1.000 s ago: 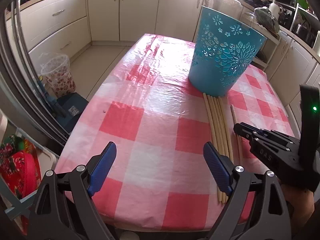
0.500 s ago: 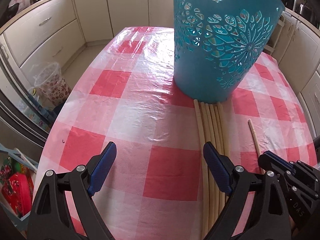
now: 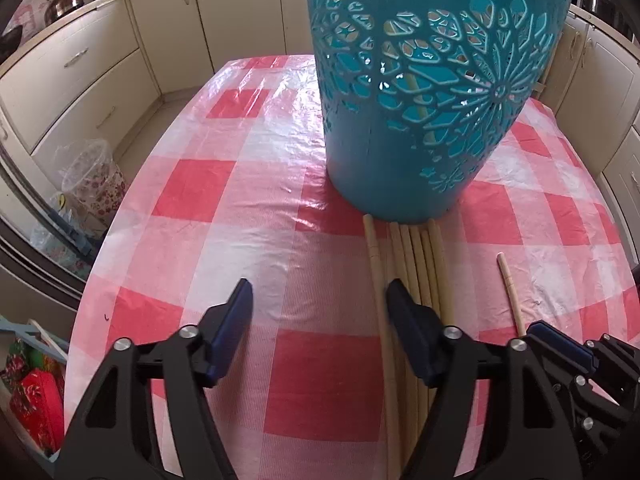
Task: Organize utensils
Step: 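Lower the left gripper to the chopsticks and close it on one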
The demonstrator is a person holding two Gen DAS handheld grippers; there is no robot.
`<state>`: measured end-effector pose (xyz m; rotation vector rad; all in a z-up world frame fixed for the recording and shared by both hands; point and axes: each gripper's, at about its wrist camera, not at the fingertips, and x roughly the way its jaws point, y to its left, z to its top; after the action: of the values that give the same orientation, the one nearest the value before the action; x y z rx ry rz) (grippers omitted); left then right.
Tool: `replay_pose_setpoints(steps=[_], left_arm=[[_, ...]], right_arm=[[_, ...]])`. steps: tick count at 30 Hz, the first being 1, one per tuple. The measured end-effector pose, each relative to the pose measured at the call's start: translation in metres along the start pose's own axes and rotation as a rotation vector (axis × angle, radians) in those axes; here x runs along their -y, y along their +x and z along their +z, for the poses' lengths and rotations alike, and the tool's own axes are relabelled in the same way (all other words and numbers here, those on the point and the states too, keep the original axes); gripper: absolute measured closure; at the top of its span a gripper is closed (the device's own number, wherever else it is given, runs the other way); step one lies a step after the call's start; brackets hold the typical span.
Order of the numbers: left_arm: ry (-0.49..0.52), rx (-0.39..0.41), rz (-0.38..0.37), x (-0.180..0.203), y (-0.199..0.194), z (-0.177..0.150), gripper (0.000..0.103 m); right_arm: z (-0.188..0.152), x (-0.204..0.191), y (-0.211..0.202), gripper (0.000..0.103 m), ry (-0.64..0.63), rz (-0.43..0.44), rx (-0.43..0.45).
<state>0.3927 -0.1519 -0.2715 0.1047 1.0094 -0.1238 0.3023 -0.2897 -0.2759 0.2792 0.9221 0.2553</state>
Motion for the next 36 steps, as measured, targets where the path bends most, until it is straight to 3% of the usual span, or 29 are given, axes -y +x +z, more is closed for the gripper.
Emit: replay_pose_setpoints(steps=[1, 3, 6, 10, 14, 21, 22, 24, 25, 32, 36], left_arm=[[0.012, 0.002, -0.01, 0.001, 0.0, 0.001, 0.06], [0.037, 0.004, -0.044, 0.003, -0.002, 0.001, 0.092], [0.061, 0.011, -0.065, 0.002, -0.006, -0.008, 0.098], [0.089, 0.003, -0.141, -0.008, -0.019, -0.028, 0.098], [0.079, -0.039, -0.15, -0.016, -0.018, -0.026, 0.097], [0.106, -0.022, -0.042, -0.006, -0.011, -0.017, 0.08], [0.106, -0.017, -0.035, -0.005, -0.012, -0.017, 0.08], [0.107, -0.018, -0.06, -0.004, -0.012, -0.017, 0.095], [0.103, -0.019, -0.061, -0.004, -0.012, -0.017, 0.097], [0.093, -0.025, -0.06, -0.006, -0.011, -0.016, 0.097], [0.056, -0.019, -0.077, -0.016, -0.015, -0.019, 0.098]], right_arm=[[0.0, -0.002, 0.0, 0.088, -0.012, -0.013, -0.001], [-0.001, -0.008, 0.001, 0.088, -0.044, -0.042, -0.003], [-0.001, -0.016, 0.001, 0.089, -0.11, -0.088, -0.014], [-0.002, -0.015, -0.001, 0.09, -0.124, -0.1, -0.024], [0.003, -0.016, 0.003, 0.09, -0.12, -0.111, -0.017], [0.008, -0.015, 0.009, 0.09, -0.098, -0.127, -0.014], [0.008, -0.015, 0.009, 0.091, -0.101, -0.133, -0.013], [0.008, -0.014, 0.008, 0.094, -0.093, -0.129, -0.012], [0.008, -0.012, 0.008, 0.094, -0.08, -0.119, -0.012], [0.008, -0.026, 0.012, 0.091, -0.15, -0.183, -0.02], [0.008, -0.021, 0.012, 0.094, -0.123, -0.163, -0.012]])
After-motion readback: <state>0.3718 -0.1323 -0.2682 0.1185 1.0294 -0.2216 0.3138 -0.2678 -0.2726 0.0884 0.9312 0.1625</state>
